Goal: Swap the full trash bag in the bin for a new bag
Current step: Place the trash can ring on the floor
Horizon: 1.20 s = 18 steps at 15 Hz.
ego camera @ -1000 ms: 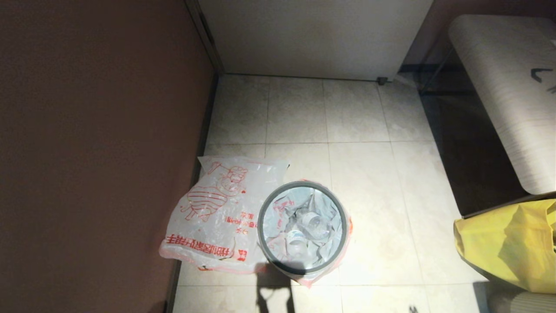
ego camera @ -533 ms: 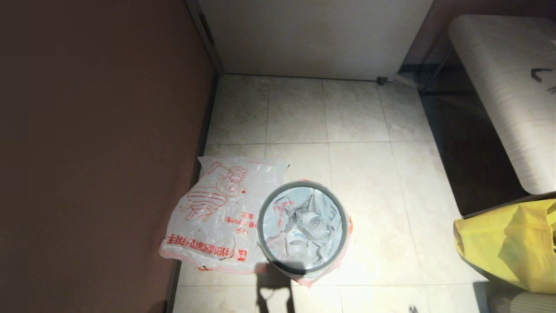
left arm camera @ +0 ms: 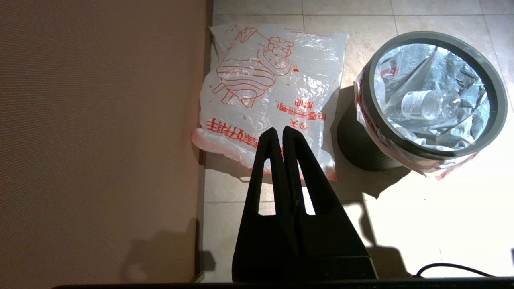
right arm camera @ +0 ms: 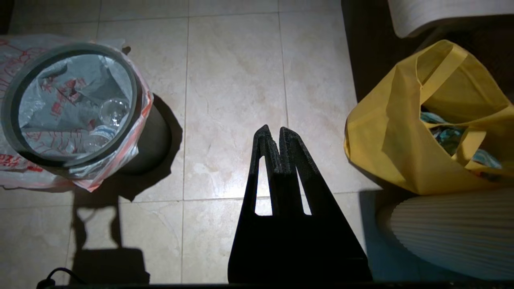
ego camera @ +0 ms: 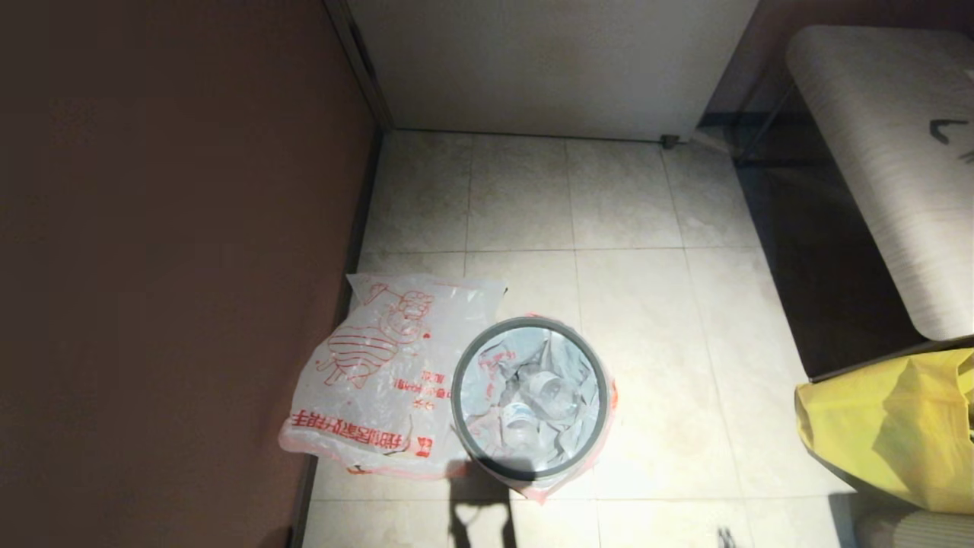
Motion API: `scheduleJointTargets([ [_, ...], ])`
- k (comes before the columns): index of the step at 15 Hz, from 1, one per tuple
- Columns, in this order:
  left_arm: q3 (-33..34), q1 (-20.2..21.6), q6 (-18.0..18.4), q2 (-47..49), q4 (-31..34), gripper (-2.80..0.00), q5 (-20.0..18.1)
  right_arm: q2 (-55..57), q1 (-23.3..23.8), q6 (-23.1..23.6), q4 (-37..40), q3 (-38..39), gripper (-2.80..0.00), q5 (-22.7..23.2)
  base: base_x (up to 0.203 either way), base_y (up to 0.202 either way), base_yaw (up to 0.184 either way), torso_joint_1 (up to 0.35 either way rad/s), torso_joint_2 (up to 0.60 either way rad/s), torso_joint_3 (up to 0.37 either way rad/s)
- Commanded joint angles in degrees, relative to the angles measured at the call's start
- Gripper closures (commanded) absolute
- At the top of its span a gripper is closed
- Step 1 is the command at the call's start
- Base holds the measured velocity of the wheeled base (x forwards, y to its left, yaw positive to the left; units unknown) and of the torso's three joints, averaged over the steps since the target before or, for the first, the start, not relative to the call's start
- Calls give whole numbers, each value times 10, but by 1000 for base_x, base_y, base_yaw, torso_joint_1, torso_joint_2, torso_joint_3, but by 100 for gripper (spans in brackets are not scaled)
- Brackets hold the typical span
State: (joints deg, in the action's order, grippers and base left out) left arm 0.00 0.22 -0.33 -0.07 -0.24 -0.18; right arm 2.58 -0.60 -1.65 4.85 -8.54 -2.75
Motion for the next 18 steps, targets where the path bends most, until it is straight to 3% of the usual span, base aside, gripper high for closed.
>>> scheduleJointTargets([
  [1,0,0,0,0,0,0,0,56,-1,2,13,-55,0,0,0,0,0,0,0,0],
  [7,0,0,0,0,0,0,0,301,-2,61,2,-182,0,3,0,0,0,0,0,0],
  [12,0,0,0,0,0,0,0,599,-24,66,-66,-278,0,-2,0,0,0,0,0,0],
  [15,0,0,0,0,0,0,0,720,-79,61,-89,-324,0,-12,0,0,0,0,0,0],
  [18,0,0,0,0,0,0,0,813,-182,-13,-93,-344,0,-23,0,0,0,0,0,0],
])
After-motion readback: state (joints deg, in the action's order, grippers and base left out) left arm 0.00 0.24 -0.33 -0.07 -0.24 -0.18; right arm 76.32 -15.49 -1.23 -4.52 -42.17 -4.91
